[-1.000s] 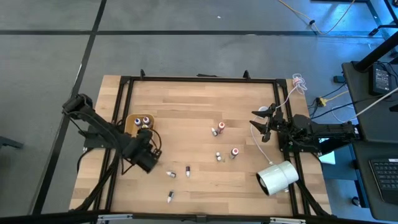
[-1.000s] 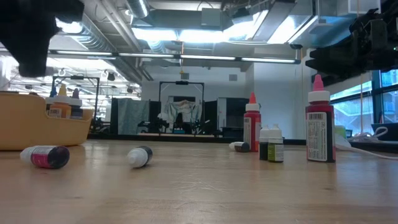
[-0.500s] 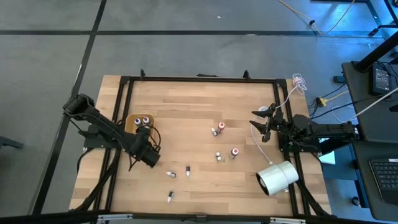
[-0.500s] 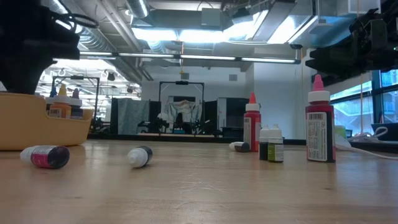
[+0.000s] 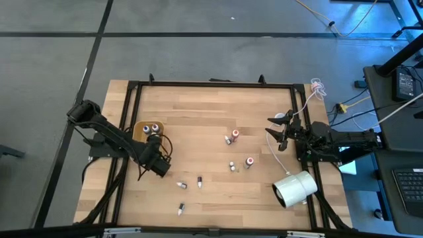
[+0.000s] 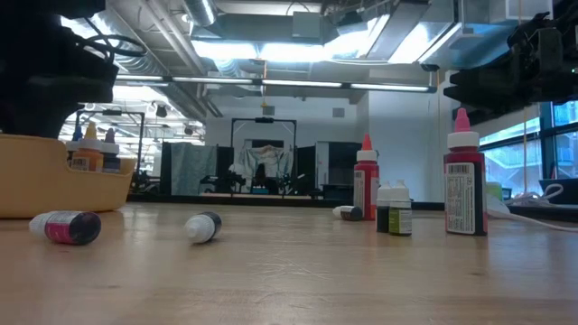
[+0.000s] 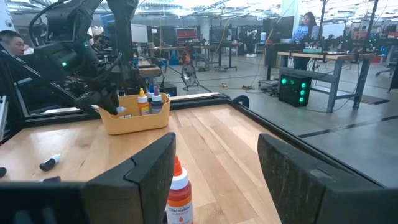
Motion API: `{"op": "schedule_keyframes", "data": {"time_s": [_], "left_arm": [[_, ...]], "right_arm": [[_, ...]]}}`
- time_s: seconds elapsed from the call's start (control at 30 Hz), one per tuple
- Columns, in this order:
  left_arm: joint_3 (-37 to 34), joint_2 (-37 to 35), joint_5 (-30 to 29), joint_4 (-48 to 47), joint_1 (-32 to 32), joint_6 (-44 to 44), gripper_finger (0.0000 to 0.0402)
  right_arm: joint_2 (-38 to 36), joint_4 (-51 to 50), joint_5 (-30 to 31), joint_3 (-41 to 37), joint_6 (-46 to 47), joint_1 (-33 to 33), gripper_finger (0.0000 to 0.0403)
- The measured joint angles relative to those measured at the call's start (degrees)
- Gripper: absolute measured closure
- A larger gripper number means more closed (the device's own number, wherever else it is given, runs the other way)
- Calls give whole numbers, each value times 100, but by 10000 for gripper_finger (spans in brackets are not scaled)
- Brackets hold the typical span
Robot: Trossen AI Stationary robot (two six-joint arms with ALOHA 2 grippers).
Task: Pick & Place food coloring
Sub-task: Put the small red food coloring bottle into the yellow bin, then put the small black food coloring bottle into the yellow bin
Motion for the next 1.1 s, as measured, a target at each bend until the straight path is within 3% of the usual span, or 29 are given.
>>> {"op": "schedule_keyframes", "data": {"time_s": [0.4,0.63,0.87,1.0,1.1], "left_arm": [[0,-2,-53,7,0,210,284],[402,-23,-299,-298,-1,1179,264],[1131,-28,-790,-26,0,3839,264],[1171,-28,-731,1116,0,5575,263],[1104,19,-304,2247,11,6646,263]], "right_arm": [[0,0,0,-2,-2,0,173],[1,0,2,-2,-4,0,173],[0,0,2,-2,-7,0,173],[2,0,2,0,-6,0,173],[0,0,2,0,-6,0,173]]}}
